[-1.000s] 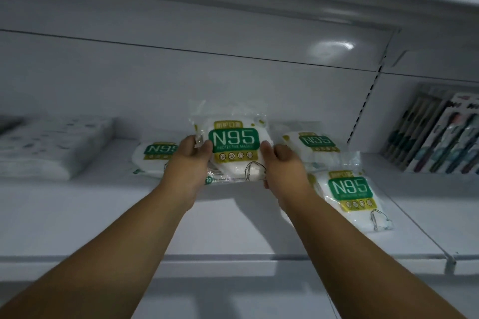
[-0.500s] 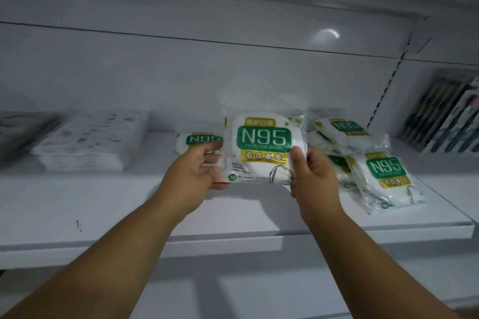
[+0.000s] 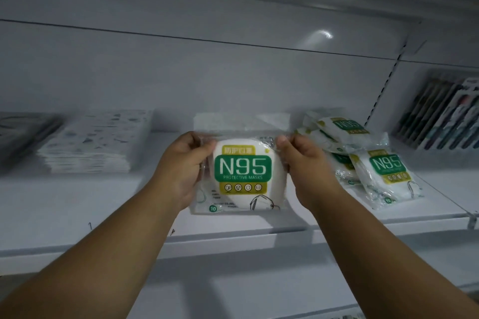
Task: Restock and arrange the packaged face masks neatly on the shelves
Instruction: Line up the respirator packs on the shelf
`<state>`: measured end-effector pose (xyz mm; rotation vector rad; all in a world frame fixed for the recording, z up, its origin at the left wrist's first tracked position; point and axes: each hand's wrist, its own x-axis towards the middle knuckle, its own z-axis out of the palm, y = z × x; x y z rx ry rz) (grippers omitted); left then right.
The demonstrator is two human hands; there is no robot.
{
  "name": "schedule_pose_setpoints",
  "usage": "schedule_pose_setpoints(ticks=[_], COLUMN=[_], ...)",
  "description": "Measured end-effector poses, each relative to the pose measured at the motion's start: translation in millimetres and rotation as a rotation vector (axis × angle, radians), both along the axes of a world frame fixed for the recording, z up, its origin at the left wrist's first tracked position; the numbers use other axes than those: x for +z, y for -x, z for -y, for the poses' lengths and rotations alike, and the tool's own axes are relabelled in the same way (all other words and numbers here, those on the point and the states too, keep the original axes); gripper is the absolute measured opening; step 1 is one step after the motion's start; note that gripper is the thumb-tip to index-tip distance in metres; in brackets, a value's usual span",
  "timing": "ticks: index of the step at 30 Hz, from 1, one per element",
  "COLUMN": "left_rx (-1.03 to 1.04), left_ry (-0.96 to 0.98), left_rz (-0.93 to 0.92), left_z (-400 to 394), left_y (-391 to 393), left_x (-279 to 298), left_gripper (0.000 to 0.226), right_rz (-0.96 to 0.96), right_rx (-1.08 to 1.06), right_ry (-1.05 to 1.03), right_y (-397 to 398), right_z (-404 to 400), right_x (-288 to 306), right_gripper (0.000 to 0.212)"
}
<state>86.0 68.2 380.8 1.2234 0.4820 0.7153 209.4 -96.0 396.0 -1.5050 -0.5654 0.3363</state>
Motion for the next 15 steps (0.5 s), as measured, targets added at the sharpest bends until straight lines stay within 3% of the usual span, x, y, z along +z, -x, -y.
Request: schedule_pose_setpoints(ticks=[6, 10, 15], left_rx=[0.089, 0.164, 0.214], left_ry=[0.008, -0.05, 0.105], left_rz=[0.064, 0.025, 0.042], left_z=[-3.9, -5.0, -6.1], left_y=[0.9, -5.3, -17.6], left_x=[9.2, 19.0, 30.5], left_gripper=[0.014, 0.023, 0.02], right_rz=[0.2, 0.073, -0.028], right_rx=[-0.062, -0.051, 0.234], right_ry=[-0.02, -0.074, 0.151], right_y=[1.5, -7.0, -6.8], right_z=[-7.5, -2.9, 19.2], right_x=[32.1, 24.8, -9.2], right_gripper=[0.025, 0.023, 0.047])
